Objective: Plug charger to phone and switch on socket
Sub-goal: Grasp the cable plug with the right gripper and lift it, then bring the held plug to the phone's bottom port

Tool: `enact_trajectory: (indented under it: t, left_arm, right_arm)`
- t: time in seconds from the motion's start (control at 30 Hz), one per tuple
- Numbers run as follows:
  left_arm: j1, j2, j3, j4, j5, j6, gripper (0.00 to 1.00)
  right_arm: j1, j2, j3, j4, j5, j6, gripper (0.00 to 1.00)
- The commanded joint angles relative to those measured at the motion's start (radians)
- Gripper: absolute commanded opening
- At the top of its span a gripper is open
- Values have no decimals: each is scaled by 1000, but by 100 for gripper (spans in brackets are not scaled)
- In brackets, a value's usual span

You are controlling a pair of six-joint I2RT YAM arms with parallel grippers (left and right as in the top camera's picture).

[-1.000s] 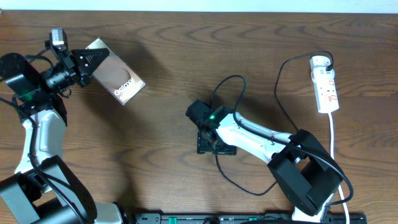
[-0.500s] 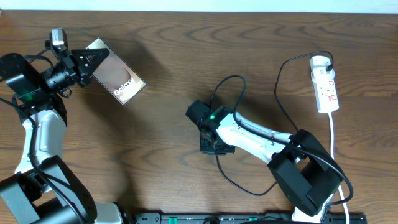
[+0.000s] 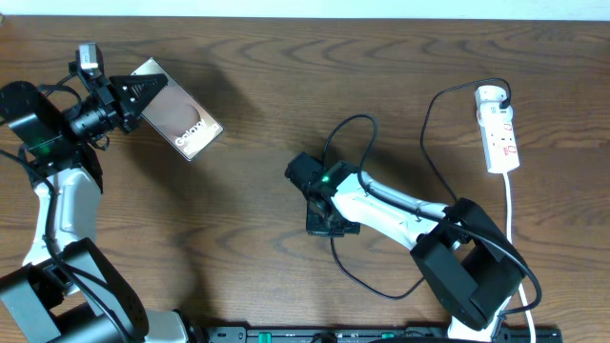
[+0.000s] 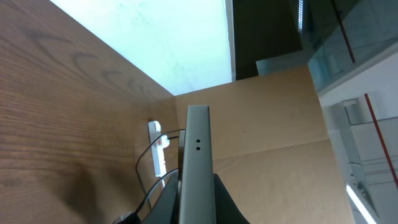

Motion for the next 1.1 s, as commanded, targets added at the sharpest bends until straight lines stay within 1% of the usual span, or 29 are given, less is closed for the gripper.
enact_trajectory:
  t: [0.0, 0.1, 0.2, 0.3, 0.37, 0.43, 0.53, 0.67, 0.73, 0.83, 1.07]
  left_arm:
    - [3, -18, 9, 11, 27, 19, 7]
    - [3, -18, 9, 11, 28, 21, 7]
    - [3, -18, 9, 11, 32, 23, 7]
    - [3, -18, 9, 11, 37, 36, 7]
    - [3, -18, 9, 11, 37, 37, 7]
    - [3, -18, 9, 11, 37, 44, 7]
    - [3, -18, 9, 11, 37, 51, 7]
    - [2, -18, 9, 11, 37, 56, 7]
    - [2, -18, 9, 11, 37, 77, 7]
    - [-3, -18, 9, 11, 38, 89, 8]
    - [-55, -18, 9, 12, 37, 100, 7]
  right_arm:
    - [-49, 21, 62, -23, 6, -58, 1]
    - [-118, 12, 166, -87, -31, -136, 1]
    - [-195, 11, 299, -146, -176, -288, 1]
    - [-267, 11, 416, -172, -444, -495, 1]
    - [-311, 11, 479, -190, -694, -676, 1]
    - [-349, 11, 515, -224, -912, -862, 1]
    - [-395, 11, 526, -311, -1144, -1122, 1]
    - [-406, 12, 512, -402, -1193, -1294, 1]
    - [-398, 12, 498, -430, -1245, -1380, 1]
    - [-370, 12, 458, -420, -1298, -1436, 1]
    - [-294, 12, 330, -293, -1379, -1431, 1]
